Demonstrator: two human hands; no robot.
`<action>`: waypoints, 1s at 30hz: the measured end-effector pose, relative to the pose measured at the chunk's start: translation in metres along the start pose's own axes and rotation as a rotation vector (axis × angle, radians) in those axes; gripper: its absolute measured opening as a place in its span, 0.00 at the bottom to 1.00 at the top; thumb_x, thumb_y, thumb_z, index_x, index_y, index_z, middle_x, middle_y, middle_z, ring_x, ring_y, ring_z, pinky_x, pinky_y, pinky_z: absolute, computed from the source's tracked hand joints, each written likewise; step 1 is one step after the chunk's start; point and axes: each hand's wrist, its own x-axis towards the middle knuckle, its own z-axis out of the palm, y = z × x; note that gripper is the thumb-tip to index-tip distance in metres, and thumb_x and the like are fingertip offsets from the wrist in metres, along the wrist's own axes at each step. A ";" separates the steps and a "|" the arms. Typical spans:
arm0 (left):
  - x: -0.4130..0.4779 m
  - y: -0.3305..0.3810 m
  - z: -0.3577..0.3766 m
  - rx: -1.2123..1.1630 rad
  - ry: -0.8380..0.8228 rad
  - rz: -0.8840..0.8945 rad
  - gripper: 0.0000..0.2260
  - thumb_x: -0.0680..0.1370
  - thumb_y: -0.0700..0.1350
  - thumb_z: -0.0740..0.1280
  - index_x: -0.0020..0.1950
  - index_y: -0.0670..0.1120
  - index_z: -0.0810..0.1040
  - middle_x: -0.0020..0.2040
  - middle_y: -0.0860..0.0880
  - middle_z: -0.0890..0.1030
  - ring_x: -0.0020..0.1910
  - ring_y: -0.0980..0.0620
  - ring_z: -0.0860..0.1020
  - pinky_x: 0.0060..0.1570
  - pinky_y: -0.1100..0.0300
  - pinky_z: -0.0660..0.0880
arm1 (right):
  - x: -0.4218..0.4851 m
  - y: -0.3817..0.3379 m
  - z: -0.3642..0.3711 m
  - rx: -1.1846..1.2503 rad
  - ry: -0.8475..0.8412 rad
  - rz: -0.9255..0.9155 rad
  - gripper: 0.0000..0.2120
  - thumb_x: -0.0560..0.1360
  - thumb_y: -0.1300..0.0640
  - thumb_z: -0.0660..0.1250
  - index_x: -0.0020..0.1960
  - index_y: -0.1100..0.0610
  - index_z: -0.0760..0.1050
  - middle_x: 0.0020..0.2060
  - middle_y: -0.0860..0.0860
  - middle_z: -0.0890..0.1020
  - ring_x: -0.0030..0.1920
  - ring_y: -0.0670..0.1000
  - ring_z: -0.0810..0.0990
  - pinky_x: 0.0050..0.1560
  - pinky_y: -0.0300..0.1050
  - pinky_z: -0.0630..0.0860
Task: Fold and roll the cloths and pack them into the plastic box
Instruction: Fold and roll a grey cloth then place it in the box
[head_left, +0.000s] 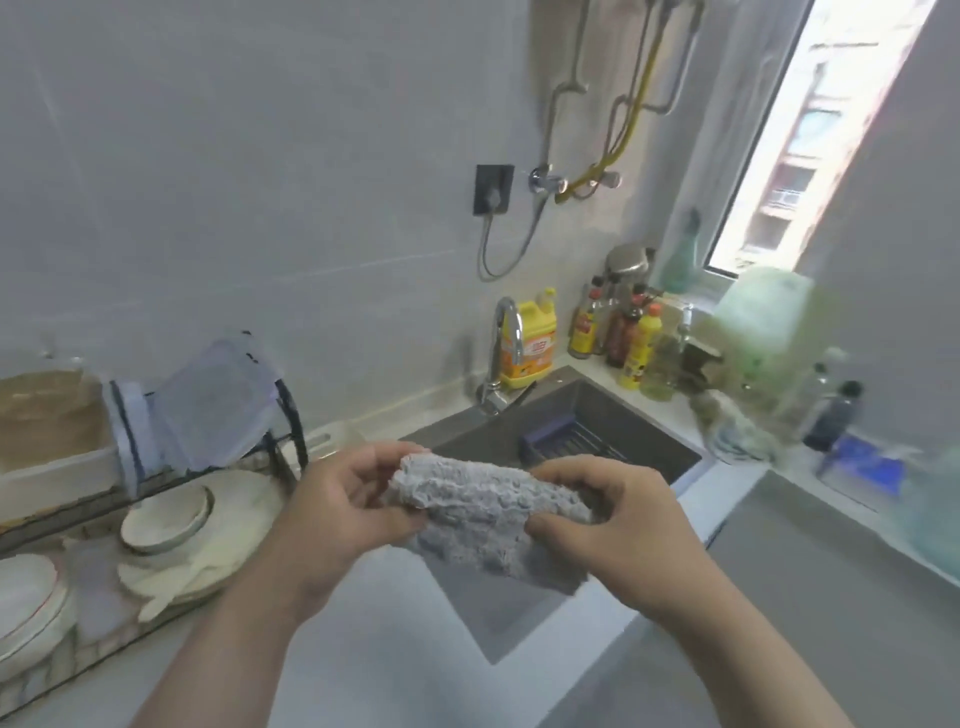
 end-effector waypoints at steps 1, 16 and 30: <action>0.010 -0.001 0.021 -0.007 -0.054 0.001 0.23 0.53 0.42 0.76 0.48 0.49 0.84 0.45 0.45 0.85 0.45 0.51 0.82 0.40 0.60 0.79 | -0.010 0.008 -0.020 0.005 0.055 0.036 0.14 0.65 0.60 0.76 0.42 0.41 0.82 0.41 0.37 0.83 0.43 0.39 0.82 0.43 0.35 0.78; 0.114 -0.042 0.402 -0.208 -0.676 -0.150 0.37 0.47 0.57 0.84 0.52 0.43 0.83 0.50 0.37 0.83 0.48 0.41 0.82 0.46 0.53 0.80 | -0.142 0.149 -0.301 0.005 0.557 0.409 0.11 0.67 0.60 0.76 0.45 0.45 0.83 0.43 0.39 0.85 0.46 0.39 0.83 0.48 0.32 0.77; 0.218 -0.093 0.642 -0.201 -0.726 -0.186 0.10 0.64 0.42 0.71 0.44 0.47 0.84 0.42 0.43 0.85 0.39 0.49 0.82 0.36 0.60 0.78 | -0.119 0.287 -0.466 -0.189 0.508 0.590 0.19 0.67 0.50 0.74 0.57 0.43 0.78 0.48 0.40 0.81 0.47 0.40 0.80 0.53 0.34 0.75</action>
